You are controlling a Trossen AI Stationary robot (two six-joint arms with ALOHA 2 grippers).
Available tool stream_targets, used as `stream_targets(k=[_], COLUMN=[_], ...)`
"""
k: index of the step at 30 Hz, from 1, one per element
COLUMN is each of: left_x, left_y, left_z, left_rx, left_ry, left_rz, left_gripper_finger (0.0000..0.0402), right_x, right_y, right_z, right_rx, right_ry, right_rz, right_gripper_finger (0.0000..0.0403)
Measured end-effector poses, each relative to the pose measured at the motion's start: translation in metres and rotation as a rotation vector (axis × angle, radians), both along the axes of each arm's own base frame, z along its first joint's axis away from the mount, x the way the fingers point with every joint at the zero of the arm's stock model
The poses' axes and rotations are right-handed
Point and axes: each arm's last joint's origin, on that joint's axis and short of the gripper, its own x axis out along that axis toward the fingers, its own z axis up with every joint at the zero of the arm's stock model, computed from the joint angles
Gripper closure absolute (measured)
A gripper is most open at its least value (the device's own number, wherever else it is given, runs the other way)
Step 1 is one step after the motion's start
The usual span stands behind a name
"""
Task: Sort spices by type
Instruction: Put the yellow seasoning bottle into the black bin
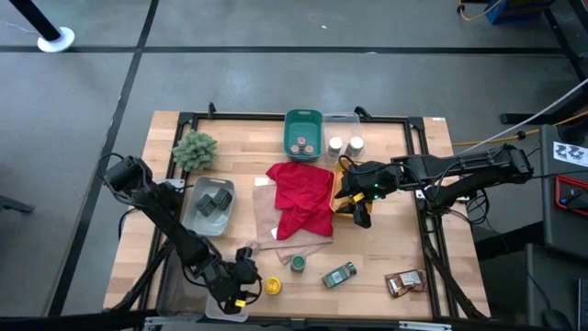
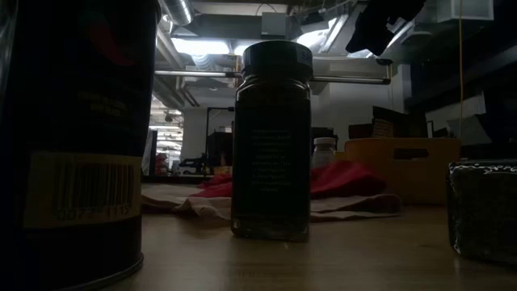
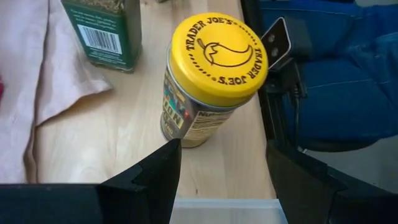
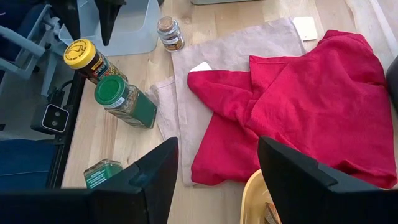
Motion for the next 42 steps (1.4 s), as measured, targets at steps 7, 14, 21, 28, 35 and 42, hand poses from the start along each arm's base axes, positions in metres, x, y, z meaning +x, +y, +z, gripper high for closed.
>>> stream_targets(k=[7, 14, 21, 28, 35, 42], left_x=[0.001, 0.003, 0.001, -0.019, -0.033, -0.032], left_y=[0.001, 0.003, 0.001, -0.015, -0.026, -0.026], left_z=[0.000, 0.000, 0.000, 0.002, 0.004, 0.006], left_rx=[-0.026, -0.031, -0.122, 0.007, 0.108, 0.053], left_ry=[-0.008, -0.008, 0.018, -0.107, -0.207, -0.219], left_rz=[0.072, 0.087, 0.176, 0.181, 0.188, 0.230], left_gripper_finger=[0.0183, 0.0183, 0.0183, 0.0183, 0.0183, 0.0183], right_x=[0.000, 0.000, 0.000, 0.000, 0.000, 0.000], right_y=[0.000, 0.000, 0.000, 0.000, 0.000, 0.000], right_z=[0.000, 0.000, 0.000, 0.000, 0.000, 0.000], right_rx=[0.000, 0.000, 0.000, 0.000, 0.000, 0.000], right_ry=[0.000, 0.000, 0.000, 0.000, -0.001, -0.001], right_rz=[0.000, 0.000, 0.000, 0.000, 0.000, 0.001], right_gripper_finger=[0.0182, 0.0182, 0.0182, 0.0182, 0.0182, 0.0182])
